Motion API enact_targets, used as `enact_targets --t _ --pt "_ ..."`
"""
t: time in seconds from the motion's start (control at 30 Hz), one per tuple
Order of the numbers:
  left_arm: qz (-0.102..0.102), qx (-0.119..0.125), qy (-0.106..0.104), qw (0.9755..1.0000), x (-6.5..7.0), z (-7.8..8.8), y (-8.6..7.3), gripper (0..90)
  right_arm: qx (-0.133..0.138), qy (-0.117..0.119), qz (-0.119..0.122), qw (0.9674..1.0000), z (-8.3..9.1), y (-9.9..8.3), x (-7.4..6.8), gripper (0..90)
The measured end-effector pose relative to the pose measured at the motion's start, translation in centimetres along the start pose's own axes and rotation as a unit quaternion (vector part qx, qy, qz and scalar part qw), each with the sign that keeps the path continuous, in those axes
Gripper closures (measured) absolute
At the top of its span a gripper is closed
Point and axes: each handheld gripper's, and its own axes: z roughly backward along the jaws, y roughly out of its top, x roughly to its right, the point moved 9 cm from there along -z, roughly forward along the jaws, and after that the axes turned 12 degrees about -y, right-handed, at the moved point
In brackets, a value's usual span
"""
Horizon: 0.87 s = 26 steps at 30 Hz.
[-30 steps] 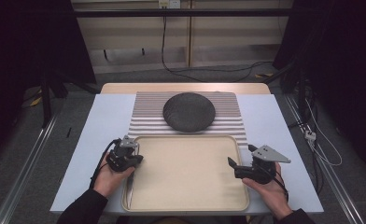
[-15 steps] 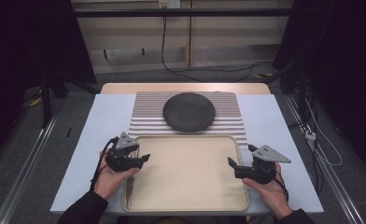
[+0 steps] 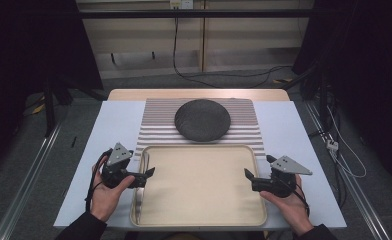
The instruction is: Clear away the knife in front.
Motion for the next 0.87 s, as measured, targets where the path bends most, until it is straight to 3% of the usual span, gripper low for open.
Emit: enact_targets --t 0.1,0.23,0.3,0.53,0.63,0.7,0.87 --pt "0.019 0.007 0.013 0.9997 -0.4 0.6 -0.5 5.7 0.0 -0.001 0.0 1.0 0.0 0.0 0.0 9.4" --pt "0.03 0.021 0.024 0.999 -1.0 1.3 -1.5 6.0 0.0 -0.003 -0.001 1.0 0.1 -0.1 0.2 9.4" --pt "0.041 0.023 0.02 0.9987 -1.2 1.4 -2.1 6.1 -0.001 -0.004 -0.002 1.0 0.1 -0.1 0.2 9.4" --pt "0.043 0.022 0.03 0.9984 -1.5 2.3 -3.1 6.3 -0.001 -0.007 -0.004 1.0 0.3 -0.2 0.4 9.4" --pt "0.058 0.038 0.045 0.9966 -2.3 2.9 -3.1 6.3 -0.001 -0.009 -0.005 0.9999 0.3 -0.2 0.5 9.4" --pt "0.07 0.047 0.044 0.9954 -2.6 3.0 -3.2 6.3 -0.001 -0.011 -0.005 0.9999 0.4 -0.3 0.5 9.4" --pt "0.071 0.033 0.042 0.996 -2.8 2.6 -3.7 6.3 -0.003 -0.011 -0.006 0.9999 0.3 -0.2 0.5 9.4"
